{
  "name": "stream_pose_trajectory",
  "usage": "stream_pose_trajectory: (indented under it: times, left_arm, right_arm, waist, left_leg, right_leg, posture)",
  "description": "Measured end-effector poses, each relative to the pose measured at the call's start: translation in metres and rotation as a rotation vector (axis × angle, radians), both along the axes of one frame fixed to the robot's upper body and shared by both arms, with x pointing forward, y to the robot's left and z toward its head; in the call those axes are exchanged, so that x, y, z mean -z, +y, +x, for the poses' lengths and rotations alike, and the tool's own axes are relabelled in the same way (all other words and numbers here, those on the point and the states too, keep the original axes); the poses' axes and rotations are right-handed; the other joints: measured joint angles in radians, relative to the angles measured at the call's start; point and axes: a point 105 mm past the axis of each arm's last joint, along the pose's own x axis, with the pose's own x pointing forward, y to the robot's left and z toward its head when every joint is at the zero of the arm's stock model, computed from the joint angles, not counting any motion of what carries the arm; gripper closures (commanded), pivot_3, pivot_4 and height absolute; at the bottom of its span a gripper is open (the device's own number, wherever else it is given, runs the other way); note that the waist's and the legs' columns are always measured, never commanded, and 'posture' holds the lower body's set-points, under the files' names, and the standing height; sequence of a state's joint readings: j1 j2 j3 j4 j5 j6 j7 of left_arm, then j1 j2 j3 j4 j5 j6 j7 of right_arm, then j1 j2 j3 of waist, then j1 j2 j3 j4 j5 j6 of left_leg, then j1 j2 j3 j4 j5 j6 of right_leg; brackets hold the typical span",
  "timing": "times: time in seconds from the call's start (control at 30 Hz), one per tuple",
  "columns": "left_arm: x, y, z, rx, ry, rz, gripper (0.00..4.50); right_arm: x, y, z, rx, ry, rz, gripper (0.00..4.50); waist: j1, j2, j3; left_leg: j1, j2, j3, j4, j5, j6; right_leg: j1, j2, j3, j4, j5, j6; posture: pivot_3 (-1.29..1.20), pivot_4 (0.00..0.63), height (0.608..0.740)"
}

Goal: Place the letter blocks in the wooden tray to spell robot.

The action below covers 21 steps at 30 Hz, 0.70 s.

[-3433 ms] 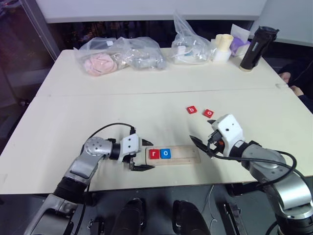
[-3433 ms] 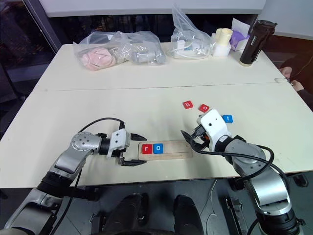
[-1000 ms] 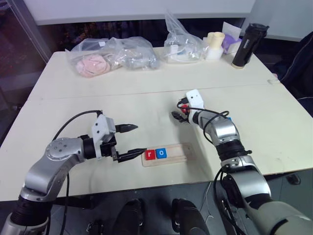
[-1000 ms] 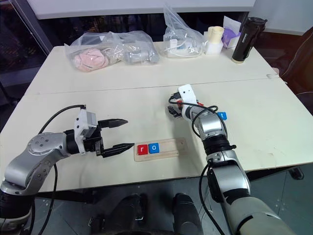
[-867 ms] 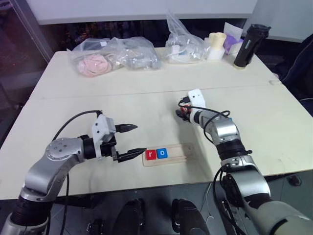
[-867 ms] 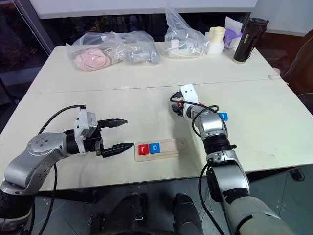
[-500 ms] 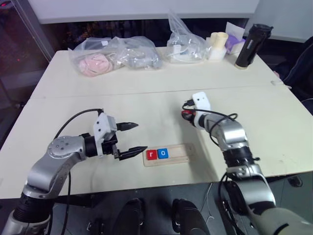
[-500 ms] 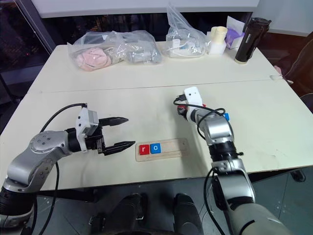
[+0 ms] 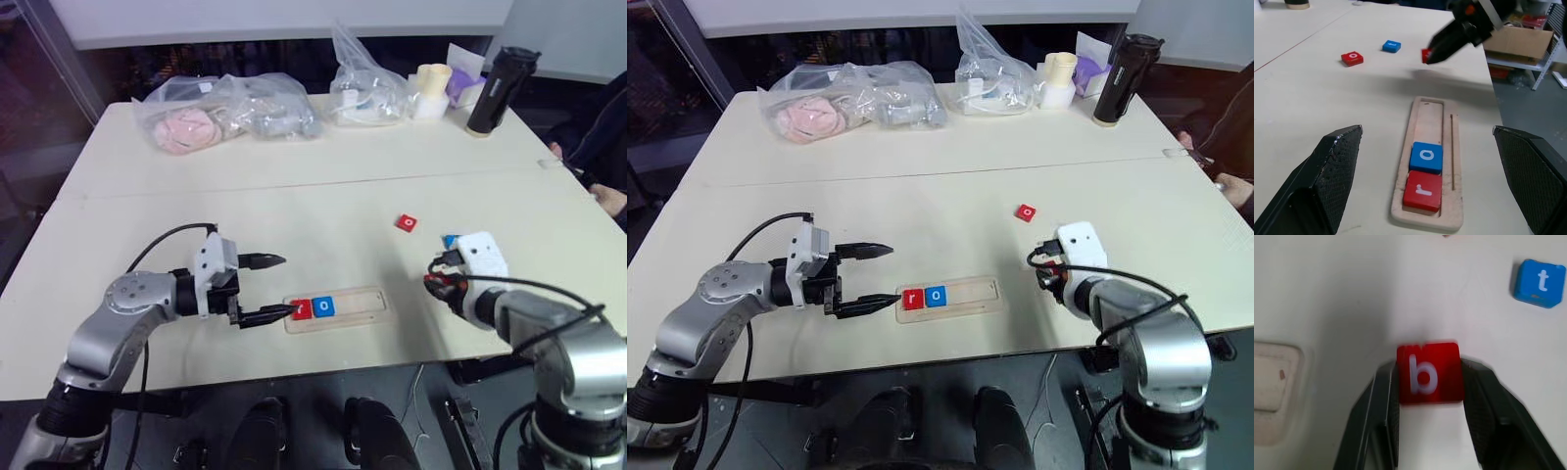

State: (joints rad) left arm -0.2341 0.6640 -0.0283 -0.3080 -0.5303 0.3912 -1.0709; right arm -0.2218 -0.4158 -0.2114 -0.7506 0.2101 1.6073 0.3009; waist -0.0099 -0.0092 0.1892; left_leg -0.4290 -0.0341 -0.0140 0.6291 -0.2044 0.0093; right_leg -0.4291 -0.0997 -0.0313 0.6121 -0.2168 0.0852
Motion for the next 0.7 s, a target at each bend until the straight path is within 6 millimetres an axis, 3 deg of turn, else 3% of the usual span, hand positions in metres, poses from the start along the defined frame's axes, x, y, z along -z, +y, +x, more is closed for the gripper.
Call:
stream_pose_trajectory:
  times: [0.2, 0.4, 0.43, 0.7]
  left_arm:
    - [0.003, -0.001, 0.004, 0.009, -0.003, 0.006, 0.00]
    - [0.004, 0.000, 0.003, 0.014, 0.000, 0.010, 0.00]
    - [0.005, 0.000, 0.003, 0.013, 0.000, 0.010, 0.00]
    - [0.005, 0.001, 0.004, 0.004, -0.001, 0.014, 0.00]
  right_arm:
    - [0.013, 0.002, -0.007, 0.046, 0.027, 0.001, 3.31]
    - [0.011, -0.002, -0.007, 0.046, 0.025, -0.011, 0.28]
    - [0.009, -0.003, -0.008, 0.004, 0.030, -0.032, 0.06]
    - [-0.032, 0.009, -0.018, -0.644, -0.027, -0.220, 0.06]
  waist:
    - [0.000, 0.000, 0.000]
    - [-0.001, 0.000, 0.000]
    - [-0.001, 0.000, 0.000]
    - [0.001, -0.001, 0.002]
  left_leg:
    - [-0.001, -0.001, 0.000, 0.000, 0.000, 0.000]
    - [-0.001, -0.001, 0.000, 0.000, 0.000, -0.001]
    - [-0.001, -0.001, 0.000, 0.000, 0.000, -0.001]
    - [-0.003, -0.001, 0.001, 0.000, 0.000, 0.002]
  right_leg:
    - [0.000, -0.002, 0.000, -0.001, 0.000, 0.000]
    - [0.000, -0.003, 0.000, -0.001, -0.001, 0.001]
    - [0.000, -0.003, 0.000, -0.002, -0.001, 0.001]
    - [0.000, -0.002, -0.003, -0.004, -0.003, 0.005]
  posture:
    - [0.00, 0.150, 0.738]
    - [0.00, 0.150, 0.738]
    - [0.00, 0.150, 0.738]
    - [0.00, 0.150, 0.738]
